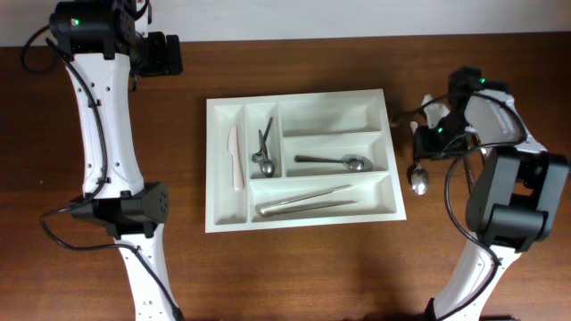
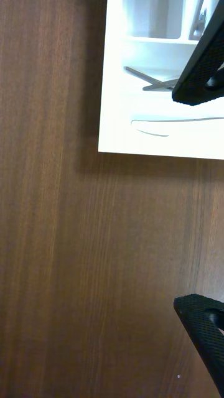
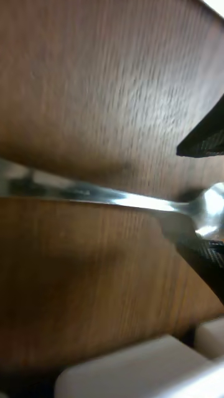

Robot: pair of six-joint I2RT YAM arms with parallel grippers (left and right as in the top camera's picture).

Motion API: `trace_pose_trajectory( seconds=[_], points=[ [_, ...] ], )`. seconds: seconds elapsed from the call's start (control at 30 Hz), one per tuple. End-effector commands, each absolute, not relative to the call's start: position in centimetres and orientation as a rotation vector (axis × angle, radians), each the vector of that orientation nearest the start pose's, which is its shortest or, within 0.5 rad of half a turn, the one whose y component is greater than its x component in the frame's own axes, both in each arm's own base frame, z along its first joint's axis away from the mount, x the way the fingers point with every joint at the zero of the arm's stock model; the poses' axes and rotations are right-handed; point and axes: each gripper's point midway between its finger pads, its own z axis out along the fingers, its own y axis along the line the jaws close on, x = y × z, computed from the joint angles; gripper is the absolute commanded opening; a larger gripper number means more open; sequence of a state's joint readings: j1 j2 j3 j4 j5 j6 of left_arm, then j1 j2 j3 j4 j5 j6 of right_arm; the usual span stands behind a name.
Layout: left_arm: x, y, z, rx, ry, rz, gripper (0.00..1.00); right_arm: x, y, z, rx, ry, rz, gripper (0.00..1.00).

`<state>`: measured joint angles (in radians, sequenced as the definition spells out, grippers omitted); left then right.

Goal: Pack container
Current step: 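Return the right gripper to the second spoon and grasp it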

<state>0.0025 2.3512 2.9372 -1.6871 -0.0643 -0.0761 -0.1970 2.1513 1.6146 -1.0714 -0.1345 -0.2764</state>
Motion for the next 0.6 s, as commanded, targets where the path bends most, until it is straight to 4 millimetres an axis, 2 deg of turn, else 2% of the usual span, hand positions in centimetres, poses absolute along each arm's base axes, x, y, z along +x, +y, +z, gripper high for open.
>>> trace_pose_trajectory(
  seconds=[0.0,0.07,0.2,0.3,0.33,0.37,0.4,0.47,0.57],
  points=[
    [48.7,1.3,27.4,-0.14,2.647,0.063,0.99,37.7,-5.1,-0.2,-0.119,3.166,0.211,0.43],
    [48.7,1.3,27.4,-0.141,2.647,0.063,0.99,37.0,-4.9,-1.2,-0.118,3.175,0.215,0.39],
    [48.7,1.3,27.4,-0.14,2.647,0.063,0.99,36.9,-5.0,-1.2,-0.092,3.183,0.21,0.05],
    [48.7,1.3,27.4,-0.14,2.647,0.063,0.99,37.7,-5.1,0.2,-0.09,3.171,0.205,0.04],
    [48.7,1.3,27.4,-0.14,2.647,0.063,0.99,38.4,-5.3,1.3,-0.091,3.157,0.199,0.04],
    [48.7,1.3,27.4,-0.14,2.647,0.063,0.99,39.7,-5.5,3.3,-0.094,3.127,0.187,0.04],
    [48.7,1.3,27.4,-0.14,2.647,0.063,0.99,40.1,-5.6,3.9,-0.094,3.116,0.182,0.04],
    [48.7,1.3,27.4,-0.14,2.647,0.063,0.99,42.1,-6.0,7.5,-0.099,3.052,0.156,0.04],
    [48.7,1.3,27.4,-0.14,2.647,0.063,0.99,44.0,-6.2,12.3,-0.107,2.976,0.129,0.04]
  ],
)
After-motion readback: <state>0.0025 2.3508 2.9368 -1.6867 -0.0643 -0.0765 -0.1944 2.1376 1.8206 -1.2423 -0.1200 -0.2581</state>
